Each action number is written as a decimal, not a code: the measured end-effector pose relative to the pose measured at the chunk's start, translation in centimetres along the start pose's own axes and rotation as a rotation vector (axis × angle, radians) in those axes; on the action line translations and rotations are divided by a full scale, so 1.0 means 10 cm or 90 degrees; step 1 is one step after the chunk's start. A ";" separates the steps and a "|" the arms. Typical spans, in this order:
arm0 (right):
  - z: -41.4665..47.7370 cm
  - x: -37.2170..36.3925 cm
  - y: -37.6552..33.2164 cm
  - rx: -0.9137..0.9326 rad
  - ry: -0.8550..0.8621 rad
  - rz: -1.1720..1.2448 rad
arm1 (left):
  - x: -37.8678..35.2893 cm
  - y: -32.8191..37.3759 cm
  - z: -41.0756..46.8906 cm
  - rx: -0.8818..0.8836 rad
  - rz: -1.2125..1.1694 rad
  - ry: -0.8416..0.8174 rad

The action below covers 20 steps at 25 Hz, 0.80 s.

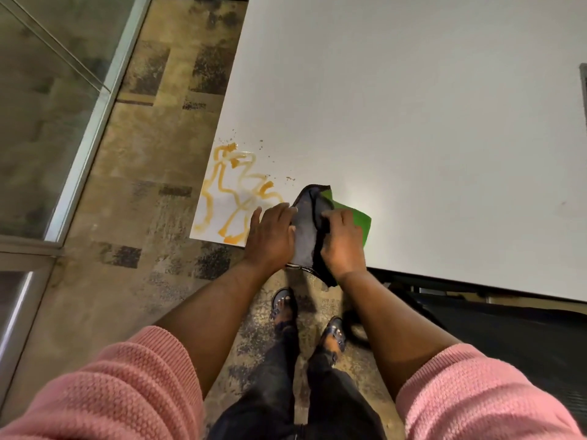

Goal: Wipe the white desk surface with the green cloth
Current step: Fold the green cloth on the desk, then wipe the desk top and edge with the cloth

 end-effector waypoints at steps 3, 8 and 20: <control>-0.30 -0.20 -0.21 0.262 -0.111 -0.084 | 0.14 -0.01 0.01 0.051 -0.059 0.124; -0.34 -0.12 0.03 0.202 -0.080 -0.072 | 0.12 0.02 0.09 0.076 -0.095 0.102; 0.56 0.12 1.00 0.037 -0.050 -0.124 | -1.17 0.41 0.37 0.034 0.030 -0.182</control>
Point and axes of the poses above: each hand's wrist, its own z-axis towards the middle knuckle, its own x-axis out of the back of the hand, y = z × x, the point moved 6 cm from there along z, towards the middle knuckle, and after that the axes turned 15 degrees about -x, right-handed, at the moved point
